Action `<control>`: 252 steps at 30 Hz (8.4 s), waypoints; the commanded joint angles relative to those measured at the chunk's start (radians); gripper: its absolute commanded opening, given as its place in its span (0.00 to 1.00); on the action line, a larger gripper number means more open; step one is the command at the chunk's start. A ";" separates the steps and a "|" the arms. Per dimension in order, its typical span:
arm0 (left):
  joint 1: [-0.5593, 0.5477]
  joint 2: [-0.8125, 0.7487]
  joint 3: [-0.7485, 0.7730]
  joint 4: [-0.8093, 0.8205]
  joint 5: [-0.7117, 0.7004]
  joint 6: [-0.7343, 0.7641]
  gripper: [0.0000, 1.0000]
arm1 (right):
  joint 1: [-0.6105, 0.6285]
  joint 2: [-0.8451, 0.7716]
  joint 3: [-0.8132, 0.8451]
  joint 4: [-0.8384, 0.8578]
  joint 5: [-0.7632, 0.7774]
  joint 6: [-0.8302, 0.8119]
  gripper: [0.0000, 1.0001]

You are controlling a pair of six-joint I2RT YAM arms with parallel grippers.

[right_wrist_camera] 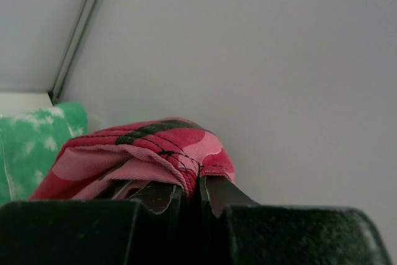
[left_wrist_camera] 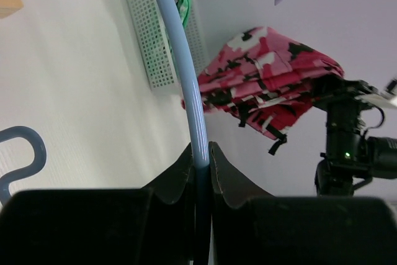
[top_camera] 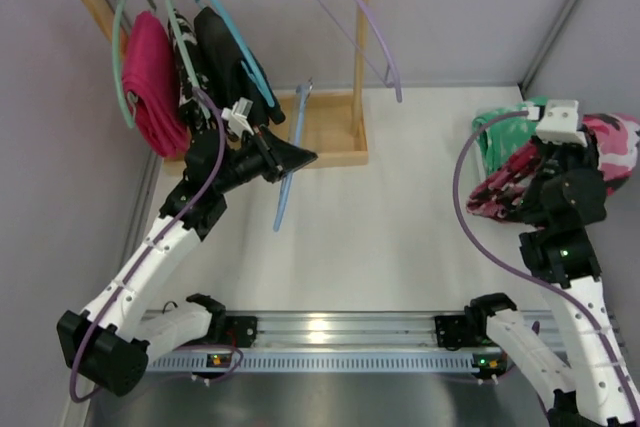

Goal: Remove the trousers from the hanger

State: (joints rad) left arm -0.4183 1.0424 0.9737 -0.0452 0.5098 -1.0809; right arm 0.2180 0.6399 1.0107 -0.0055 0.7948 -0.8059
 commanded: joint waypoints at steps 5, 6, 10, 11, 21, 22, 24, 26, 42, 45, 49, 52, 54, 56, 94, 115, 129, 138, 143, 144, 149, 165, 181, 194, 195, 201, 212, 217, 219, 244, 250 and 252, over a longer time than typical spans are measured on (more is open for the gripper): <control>-0.008 -0.071 -0.007 0.100 0.024 -0.004 0.00 | -0.057 0.090 0.012 0.320 -0.026 -0.107 0.00; -0.007 -0.077 -0.015 0.100 0.024 -0.004 0.00 | -0.071 0.119 0.026 0.320 -0.038 -0.102 0.00; -0.008 -0.088 -0.032 0.102 0.019 -0.004 0.00 | -0.176 0.158 0.090 0.268 -0.085 -0.040 0.00; -0.007 -0.088 -0.036 0.102 0.018 -0.004 0.00 | -0.183 0.159 0.109 0.248 -0.086 -0.032 0.00; -0.007 -0.064 -0.023 0.125 0.022 -0.024 0.00 | -0.209 0.174 0.111 0.295 -0.080 -0.111 0.00; -0.010 -0.062 -0.020 0.123 0.024 -0.024 0.00 | -0.250 0.185 0.098 0.308 -0.092 -0.105 0.00; -0.010 -0.061 -0.012 0.125 0.026 -0.022 0.00 | -0.308 0.228 0.053 0.350 -0.156 -0.063 0.00; -0.010 -0.062 -0.009 0.125 0.027 -0.017 0.00 | -0.345 0.289 -0.007 0.410 -0.222 -0.062 0.00; -0.031 -0.048 0.030 0.123 0.073 0.068 0.00 | -0.396 0.848 0.135 0.406 -0.424 0.140 0.07; -0.031 -0.044 0.037 0.123 0.075 0.070 0.00 | -0.397 0.885 0.163 0.256 -0.434 0.209 0.35; -0.034 -0.041 0.059 0.123 0.078 0.076 0.00 | -0.401 0.847 0.123 0.144 -0.489 0.249 0.61; -0.034 -0.041 0.069 0.125 0.078 0.087 0.00 | -0.404 0.784 0.114 0.046 -0.506 0.275 0.73; -0.033 -0.041 0.080 0.125 0.072 0.098 0.00 | -0.413 0.727 0.132 -0.038 -0.538 0.304 0.84; -0.034 -0.039 0.092 0.125 0.067 0.107 0.00 | -0.420 0.660 0.160 -0.169 -0.588 0.315 0.95; -0.025 0.076 0.238 0.315 -0.090 -0.067 0.00 | 0.619 0.529 0.245 0.090 -1.048 1.332 0.70; -0.005 0.048 0.253 0.317 -0.113 -0.079 0.00 | 0.810 0.741 0.437 0.128 -0.970 1.393 0.22; 0.055 -0.038 0.174 0.292 -0.119 -0.062 0.61 | 0.807 0.747 0.520 0.075 -0.914 1.484 0.00; 0.070 -0.091 0.154 0.239 -0.114 0.019 0.93 | 0.756 0.782 0.572 0.131 -1.011 1.600 0.00; 0.093 -0.133 0.143 0.225 -0.105 0.075 0.98 | 0.692 0.836 0.643 0.162 -1.081 1.639 0.00; 0.098 -0.139 0.146 0.211 -0.108 0.090 0.98 | 0.675 0.846 0.654 0.162 -1.092 1.659 0.00; 0.113 -0.147 0.160 0.191 -0.099 0.108 0.98 | 0.572 0.914 0.719 0.200 -1.170 1.702 0.00; 0.127 -0.147 0.151 0.191 -0.109 0.090 0.98 | 0.460 1.014 0.855 0.207 -1.143 1.847 0.00; 0.139 -0.130 0.160 0.191 -0.114 0.072 0.98 | 0.416 0.928 0.683 0.165 -1.131 1.893 0.00; 0.144 -0.130 0.152 0.191 -0.120 0.067 0.98 | 0.371 0.882 0.652 0.179 -1.122 1.890 0.00; 0.144 -0.128 0.154 0.191 -0.120 0.065 0.98 | 0.370 0.880 0.648 0.170 -1.122 1.890 0.00; 0.145 -0.125 0.157 0.191 -0.119 0.075 0.98 | 0.370 0.860 0.605 0.139 -1.120 1.880 0.12; 0.145 -0.124 0.138 0.191 -0.123 0.087 0.98 | 0.394 0.778 0.571 0.027 -1.048 1.806 0.91; 0.147 -0.127 0.122 0.191 -0.123 0.088 0.98 | 0.403 0.741 0.548 -0.017 -0.990 1.714 0.92; 0.147 -0.128 0.122 0.191 -0.122 0.090 0.98 | 0.403 0.739 0.551 -0.053 -0.973 1.699 0.92; 0.150 -0.150 0.284 -0.437 -0.045 0.755 0.98 | 0.434 0.529 0.494 -0.249 -0.922 1.273 0.99; 0.148 -0.188 0.339 -0.686 -0.051 0.943 0.98 | 0.422 0.468 0.542 -0.408 -0.899 1.022 0.99; 0.148 -0.194 0.358 -0.743 -0.069 0.982 0.98 | 0.379 0.433 0.529 -0.436 -0.926 0.969 0.99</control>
State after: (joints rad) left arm -0.2745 0.8692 1.2766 -0.6353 0.4541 -0.2420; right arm 0.6327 1.1313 1.5074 -0.3664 -0.1287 0.3275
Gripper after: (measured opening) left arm 0.984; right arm 0.993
